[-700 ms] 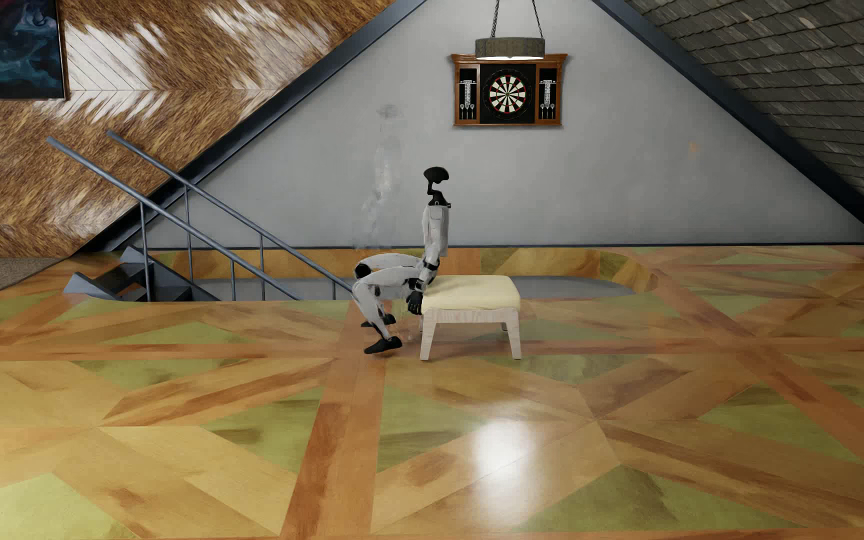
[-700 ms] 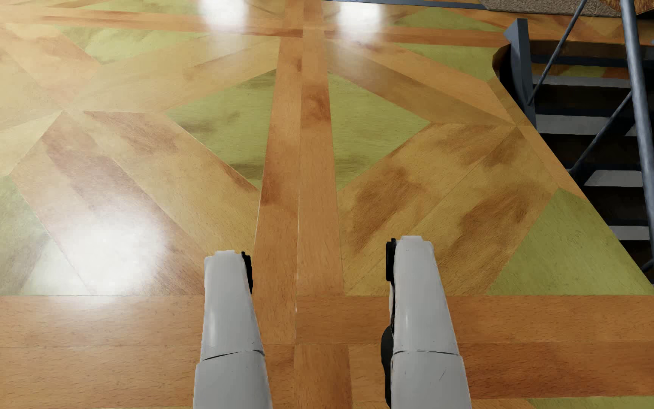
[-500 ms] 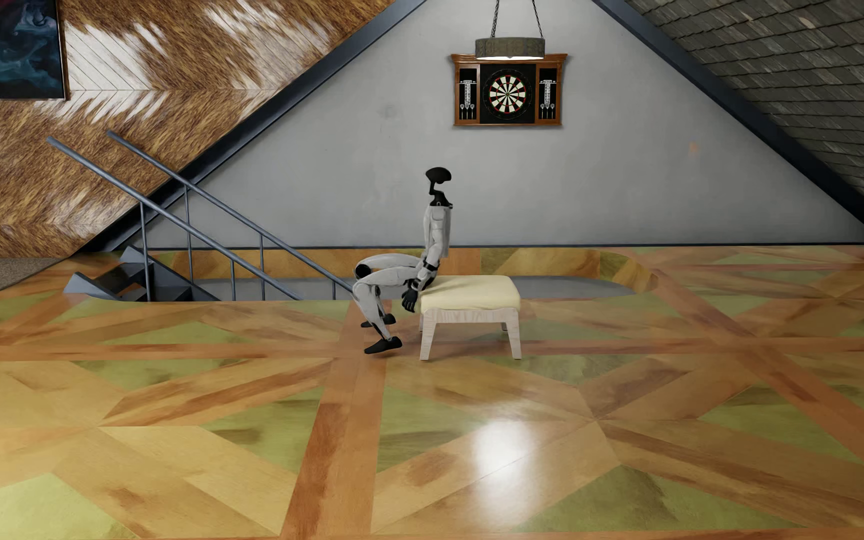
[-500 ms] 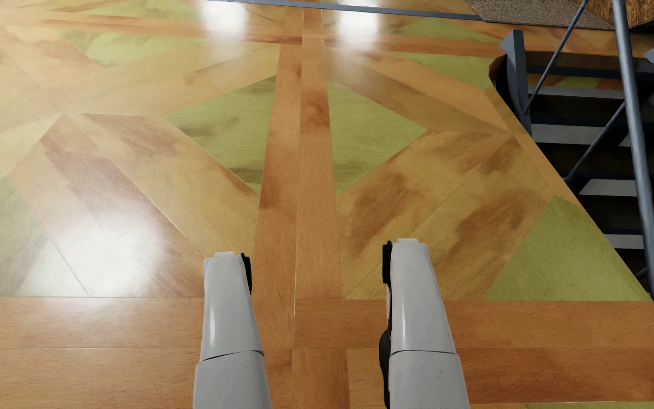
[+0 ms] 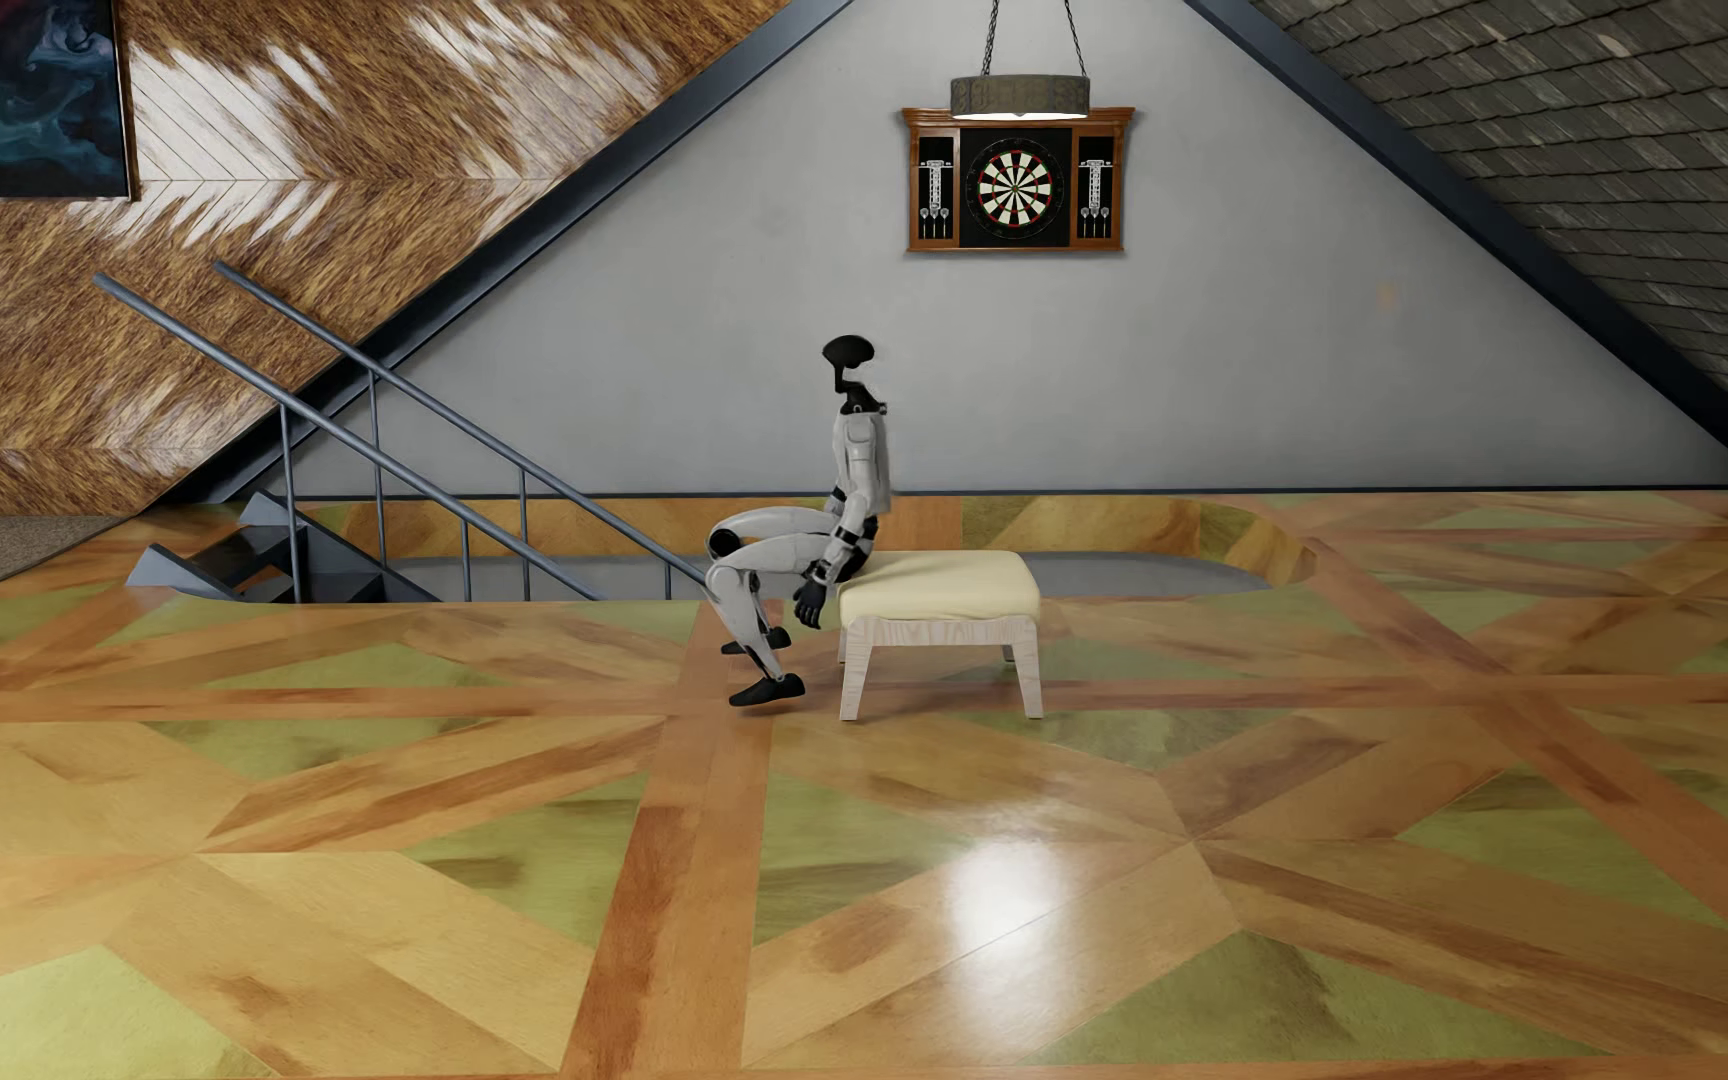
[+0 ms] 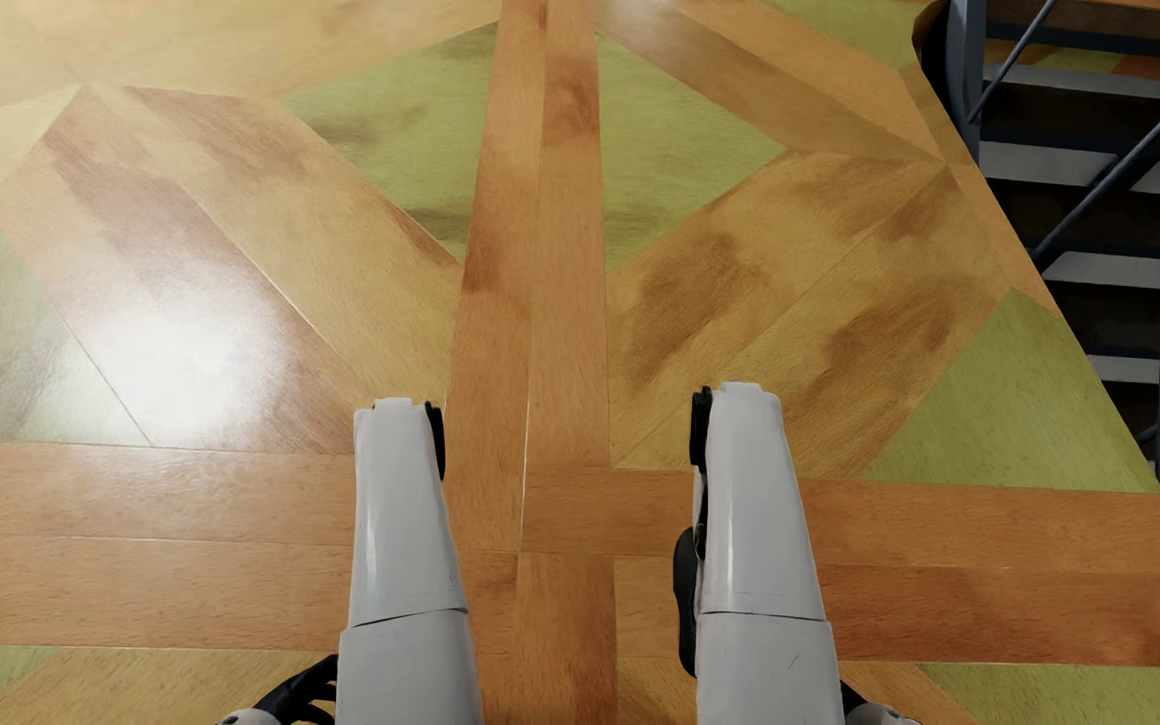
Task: Stand up from the light yellow chair
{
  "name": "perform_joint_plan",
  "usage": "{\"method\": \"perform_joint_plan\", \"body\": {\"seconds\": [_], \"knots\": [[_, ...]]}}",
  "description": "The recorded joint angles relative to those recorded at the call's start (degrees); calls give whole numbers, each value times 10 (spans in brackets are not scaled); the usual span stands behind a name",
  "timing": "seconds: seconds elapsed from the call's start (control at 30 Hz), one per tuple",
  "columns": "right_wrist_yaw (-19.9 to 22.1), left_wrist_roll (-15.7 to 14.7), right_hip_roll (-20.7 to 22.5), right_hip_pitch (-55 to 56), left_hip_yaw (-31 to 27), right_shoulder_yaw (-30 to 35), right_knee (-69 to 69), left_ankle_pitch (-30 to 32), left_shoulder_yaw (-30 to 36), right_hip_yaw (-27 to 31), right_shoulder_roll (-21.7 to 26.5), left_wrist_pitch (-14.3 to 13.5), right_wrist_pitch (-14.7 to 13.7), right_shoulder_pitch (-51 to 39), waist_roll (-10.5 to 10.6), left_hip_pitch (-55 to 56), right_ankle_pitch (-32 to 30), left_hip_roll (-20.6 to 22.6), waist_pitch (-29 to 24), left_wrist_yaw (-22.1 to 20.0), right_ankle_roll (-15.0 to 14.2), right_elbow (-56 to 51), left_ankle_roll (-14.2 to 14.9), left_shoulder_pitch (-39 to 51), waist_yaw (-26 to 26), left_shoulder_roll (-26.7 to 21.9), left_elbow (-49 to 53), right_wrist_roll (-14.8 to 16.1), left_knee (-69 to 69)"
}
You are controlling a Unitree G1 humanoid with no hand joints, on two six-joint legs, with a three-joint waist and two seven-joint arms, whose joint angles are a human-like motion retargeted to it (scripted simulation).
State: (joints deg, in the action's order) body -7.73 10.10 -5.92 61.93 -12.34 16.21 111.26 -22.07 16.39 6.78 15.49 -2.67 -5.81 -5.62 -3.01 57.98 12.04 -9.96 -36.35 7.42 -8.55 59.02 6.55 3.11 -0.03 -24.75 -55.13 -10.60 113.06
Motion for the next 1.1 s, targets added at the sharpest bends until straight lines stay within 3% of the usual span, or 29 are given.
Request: {"method": "perform_joint_plan", "body": {"seconds": [0.1,0.17,0.2,0.27,0.33,0.37,0.43,0.47,0.5,0.53,0.6,0.63,0.7,0.77,0.83,0.97,1.03,1.1], "knots": [[17,-25,-7,49,-9,-33,9,-4,-53,7,27,-6,-2,17,1,50,9,7,-9,4,-9,-99,5,-52,1,-39,158,33,7],[76,-33,-17,87,-16,-72,19,-3,-86,14,54,-15,-7,49,5,89,15,15,-13,-38,-20,-223,5,-99,3,-73,315,81,15],[123,-38,-23,107,-19,-93,23,2,-92,17,67,-19,-19,63,7,111,18,20,-15,-85,-26,-298,6,-114,3,-91,393,105,18],[230,-11,-33,145,-26,-122,32,9,-93,25,101,-34,-55,75,14,151,24,24,-25,-213,-39,-461,11,-120,4,-132,525,124,26],[314,14,-36,181,-31,-124,36,5,-66,30,157,-61,-100,45,23,190,30,26,-44,-326,-50,-608,14,-78,3,-189,621,114,32],[317,33,-38,199,-33,-116,37,2,-32,34,196,-78,-114,19,29,210,33,28,-54,-344,-56,-666,16,-29,3,-223,654,95,33],[236,56,-40,234,-33,-76,36,-3,87,40,293,-101,-125,-57,37,244,38,29,-82,-309,-64,-749,23,127,6,-294,694,76,32],[177,54,-45,251,-33,-37,36,-5,181,43,347,-109,-122,-109,41,262,41,31,-94,-281,-67,-776,26,232,7,-327,705,84,31],[151,46,-47,264,-32,25,35,-9,298,46,398,-118,-129,-176,42,275,47,33,-107,-259,-69,-791,29,357,8,-353,710,96,29],[165,39,-45,278,-31,101,34,-13,421,46,437,-131,-144,-251,42,288,51,31,-117,-236,-69,-794,32,486,8,-369,711,113,27],[189,16,-42,295,-29,240,24,-22,623,43,482,-147,-156,-424,41,304,60,32,-143,-285,-64,-786,34,702,7,-375,717,143,18],[211,9,-41,297,-29,312,16,-26,680,43,487,-154,-167,-507,39,306,66,32,-154,-308,-67,-781,33,766,8,-369,718,151,11],[230,10,-32,295,-25,408,-11,-28,721,36,484,-156,-175,-605,39,302,71,40,-165,-338,-59,-778,26,808,8,-351,713,154,-16],[228,22,-18,275,-16,410,-64,-22,683,30,449,-155,-168,-605,40,281,67,45,-165,-335,-46,-750,17,776,6,-327,679,142,-68],[206,44,-5,227,-2,381,-144,-8,622,17,400,-156,-159,-562,39,236,55,46,-153,-305,-29,-686,7,707,6,-288,611,109,-147],[100,121,15,66,32,325,-361,39,489,-14,243,-169,-140,-483,38,87,10,42,-107,-200,0,-453,-13,561,3,-140,367,10,-353],[35,156,23,-35,54,300,-478,63,429,-30,146,-177,-135,-450,37,-8,-17,37,-73,-121,10,-291,-19,503,3,-40,207,-45,-461],[1,193,26,-140,82,288,-593,90,395,-49,51,-178,-125,-420,37,-106,-49,31,-34,-55,14,-130,-21,451,0,38,80,-105,-564]]}}
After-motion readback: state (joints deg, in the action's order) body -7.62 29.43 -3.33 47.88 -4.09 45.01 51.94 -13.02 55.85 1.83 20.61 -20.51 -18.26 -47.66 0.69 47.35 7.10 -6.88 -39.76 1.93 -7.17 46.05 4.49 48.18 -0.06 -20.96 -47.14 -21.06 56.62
